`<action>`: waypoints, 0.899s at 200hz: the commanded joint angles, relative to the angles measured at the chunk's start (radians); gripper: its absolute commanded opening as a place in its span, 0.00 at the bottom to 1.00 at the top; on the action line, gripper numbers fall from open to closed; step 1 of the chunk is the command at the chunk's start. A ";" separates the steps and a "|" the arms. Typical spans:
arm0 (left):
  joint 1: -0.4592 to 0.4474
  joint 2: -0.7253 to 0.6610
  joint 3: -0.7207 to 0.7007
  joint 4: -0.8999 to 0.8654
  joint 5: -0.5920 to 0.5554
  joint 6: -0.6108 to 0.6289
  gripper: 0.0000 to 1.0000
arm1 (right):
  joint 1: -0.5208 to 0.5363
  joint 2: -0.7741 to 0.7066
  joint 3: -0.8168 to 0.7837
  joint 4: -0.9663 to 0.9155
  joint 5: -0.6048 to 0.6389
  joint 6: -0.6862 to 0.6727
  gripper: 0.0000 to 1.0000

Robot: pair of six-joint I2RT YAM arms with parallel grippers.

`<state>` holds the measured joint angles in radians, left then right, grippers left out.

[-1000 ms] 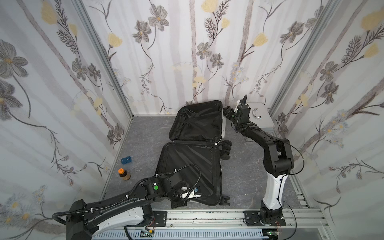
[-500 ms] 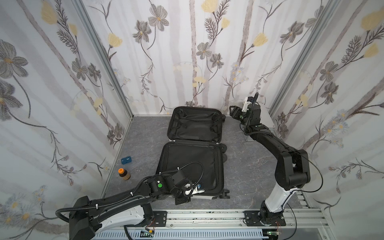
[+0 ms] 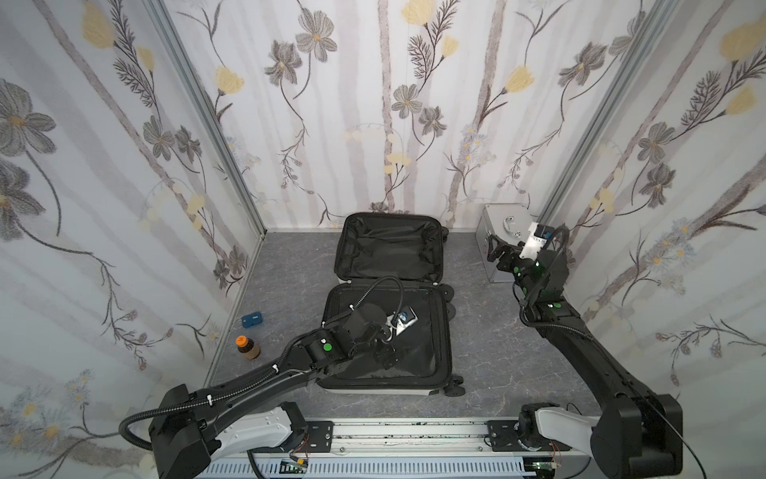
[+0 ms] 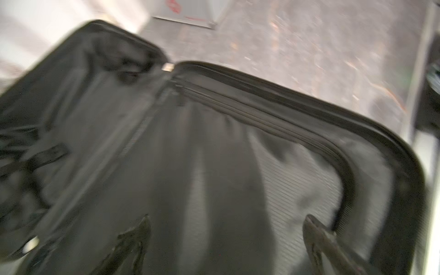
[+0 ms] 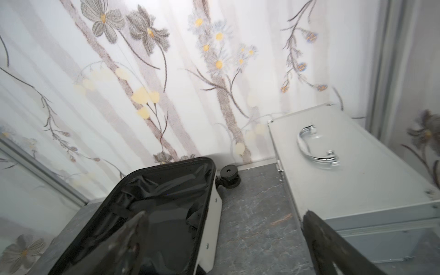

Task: Open the suitcase zippers
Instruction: Open the suitcase at the center of the board, then reset both arms

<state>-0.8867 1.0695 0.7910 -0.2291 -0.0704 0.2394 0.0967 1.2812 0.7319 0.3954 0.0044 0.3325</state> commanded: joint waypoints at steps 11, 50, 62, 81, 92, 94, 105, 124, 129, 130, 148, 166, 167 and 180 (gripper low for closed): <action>0.234 -0.087 -0.096 0.259 -0.359 -0.221 1.00 | -0.058 -0.145 -0.263 0.197 0.110 -0.086 1.00; 0.540 -0.100 -0.336 0.567 -0.477 -0.197 1.00 | -0.109 -0.187 -0.581 0.526 0.159 -0.156 1.00; 0.615 -0.057 -0.404 0.664 -0.449 -0.198 1.00 | -0.119 -0.144 -0.632 0.612 0.170 -0.154 1.00; 0.705 0.046 -0.489 0.849 -0.411 -0.215 1.00 | -0.124 -0.089 -0.616 0.667 0.133 -0.171 1.00; 0.753 0.122 -0.517 0.953 -0.358 -0.227 1.00 | -0.124 -0.025 -0.618 0.779 0.109 -0.203 1.00; 0.762 0.139 -0.521 0.971 -0.347 -0.228 1.00 | -0.124 -0.011 -0.616 0.798 0.109 -0.210 1.00; 0.782 0.214 -0.521 1.059 -0.316 -0.218 1.00 | -0.126 0.050 -0.598 0.850 0.114 -0.236 1.00; 0.823 0.294 -0.487 1.112 -0.223 -0.261 1.00 | -0.138 0.191 -0.592 0.961 0.089 -0.229 1.00; 0.829 0.326 -0.497 1.170 -0.181 -0.259 1.00 | -0.139 0.241 -0.603 1.059 0.077 -0.230 1.00; 0.830 0.333 -0.498 1.187 -0.176 -0.257 1.00 | -0.139 0.248 -0.606 1.071 0.076 -0.231 1.00; 0.830 0.543 -0.526 1.439 -0.158 -0.235 1.00 | -0.149 0.182 -0.598 0.948 0.056 -0.233 1.00; 0.840 0.471 -0.480 1.262 -0.184 -0.281 1.00 | -0.150 0.230 -0.604 1.047 0.027 -0.241 1.00; 0.840 0.475 -0.475 1.254 -0.192 -0.286 1.00 | -0.150 0.227 -0.601 1.033 0.025 -0.242 1.00; 0.850 0.493 -0.423 1.181 -0.218 -0.302 1.00 | -0.150 0.212 -0.545 0.887 0.013 -0.247 1.00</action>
<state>-0.0505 1.5661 0.2947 0.9436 -0.2661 -0.0078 -0.0536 1.4975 0.1307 1.3205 0.0681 0.1120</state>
